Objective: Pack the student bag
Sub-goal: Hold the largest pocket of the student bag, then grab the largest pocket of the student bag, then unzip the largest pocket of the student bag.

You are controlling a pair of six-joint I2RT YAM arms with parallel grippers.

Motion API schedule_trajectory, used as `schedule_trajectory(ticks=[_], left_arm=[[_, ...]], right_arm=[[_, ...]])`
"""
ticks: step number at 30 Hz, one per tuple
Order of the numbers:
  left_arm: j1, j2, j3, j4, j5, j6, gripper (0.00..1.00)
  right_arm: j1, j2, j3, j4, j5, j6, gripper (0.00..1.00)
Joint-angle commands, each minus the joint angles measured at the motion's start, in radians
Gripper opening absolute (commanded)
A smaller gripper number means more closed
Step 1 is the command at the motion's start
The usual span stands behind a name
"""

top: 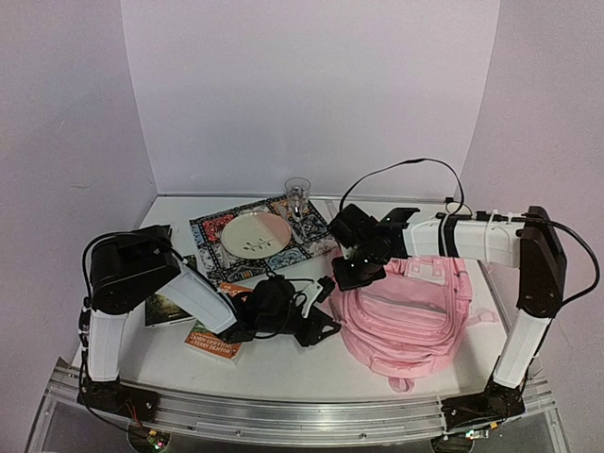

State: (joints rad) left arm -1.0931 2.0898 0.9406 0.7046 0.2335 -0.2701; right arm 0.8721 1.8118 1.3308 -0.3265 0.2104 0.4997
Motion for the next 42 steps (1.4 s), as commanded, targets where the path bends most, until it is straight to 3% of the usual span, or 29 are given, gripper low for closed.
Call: schedule_trajectory(ticks=[1, 7, 12, 16, 22, 27, 33, 36, 42], left_arm=[[-0.005, 0.025, -0.005, 0.141, 0.008, 0.008, 0.36], [-0.005, 0.067, 0.011, 0.184, 0.009, 0.044, 0.32], [-0.005, 0.067, 0.001, 0.193, 0.039, 0.033, 0.10], [-0.008, 0.024, -0.061, 0.194, 0.034, 0.017, 0.00], [-0.062, -0.089, -0.145, 0.193, 0.027, 0.020, 0.00], [-0.169, -0.142, -0.156, 0.190, 0.016, 0.045, 0.00], [-0.247, -0.128, -0.078, 0.132, 0.007, 0.094, 0.00], [-0.291, -0.119, 0.006, -0.004, -0.011, 0.169, 0.02], [-0.311, -0.121, 0.058, -0.036, -0.030, 0.175, 0.07]], right_arm=[[-0.002, -0.036, 0.042, 0.044, -0.046, 0.016, 0.00], [-0.010, -0.031, 0.039, 0.069, -0.085, 0.026, 0.00], [-0.022, -0.030, 0.040, 0.078, -0.084, 0.034, 0.00], [-0.042, -0.032, 0.043, 0.079, -0.059, 0.036, 0.00], [-0.064, -0.006, 0.075, 0.079, 0.010, 0.052, 0.00], [-0.089, 0.043, 0.119, 0.079, 0.072, 0.095, 0.00], [-0.097, 0.115, 0.206, 0.080, 0.133, 0.123, 0.00], [-0.097, 0.155, 0.242, 0.082, 0.133, 0.132, 0.00], [-0.098, 0.183, 0.263, 0.158, 0.059, 0.062, 0.00]])
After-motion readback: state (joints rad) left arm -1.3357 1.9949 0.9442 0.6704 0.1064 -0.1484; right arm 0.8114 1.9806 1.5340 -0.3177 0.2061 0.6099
